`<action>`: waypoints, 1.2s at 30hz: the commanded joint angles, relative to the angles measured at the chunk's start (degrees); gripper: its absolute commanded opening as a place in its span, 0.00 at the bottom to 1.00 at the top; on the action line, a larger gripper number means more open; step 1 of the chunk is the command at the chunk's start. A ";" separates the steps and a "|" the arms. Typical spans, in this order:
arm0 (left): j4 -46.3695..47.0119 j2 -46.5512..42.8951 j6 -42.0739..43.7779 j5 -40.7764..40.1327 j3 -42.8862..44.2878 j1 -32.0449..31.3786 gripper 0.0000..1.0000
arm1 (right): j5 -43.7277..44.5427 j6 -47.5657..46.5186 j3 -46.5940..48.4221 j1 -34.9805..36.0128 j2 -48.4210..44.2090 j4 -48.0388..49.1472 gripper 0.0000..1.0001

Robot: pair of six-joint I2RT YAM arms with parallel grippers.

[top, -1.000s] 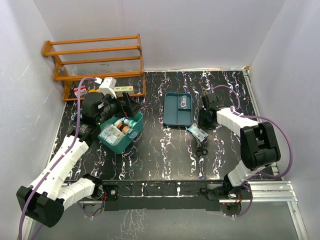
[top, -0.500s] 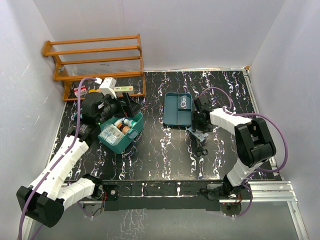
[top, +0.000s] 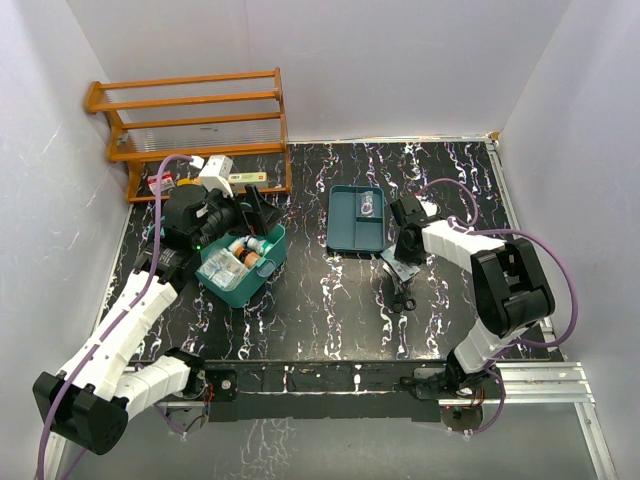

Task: Organize the medicine kit

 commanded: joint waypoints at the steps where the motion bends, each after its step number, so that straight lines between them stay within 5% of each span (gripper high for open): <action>1: -0.08 -1.72 0.68 -0.82 -0.24 -0.20 0.96 | 5.54 7.92 -2.17 -0.88 -1.70 -0.83 0.13; 10: -0.27 -2.36 0.97 -0.93 -0.43 -0.20 0.96 | 0.46 8.30 -0.93 -0.99 -8.61 -0.26 0.12; 17: -0.60 -2.62 1.13 -1.02 -0.47 -0.20 0.96 | -1.71 -1.30 2.21 -1.08 -5.43 -1.01 0.37; 25: -0.67 -2.43 1.14 -1.19 -0.31 -0.20 0.96 | -4.56 -10.83 2.83 -1.06 -0.49 -1.09 0.39; 30: -0.29 -2.19 0.79 -0.99 -0.42 -0.21 0.96 | -6.33 -11.37 1.93 -1.06 1.41 -0.64 0.34; 36: -0.72 -2.23 0.91 -1.00 0.01 -0.20 0.96 | -4.31 -8.29 1.09 -1.06 1.28 -0.24 0.11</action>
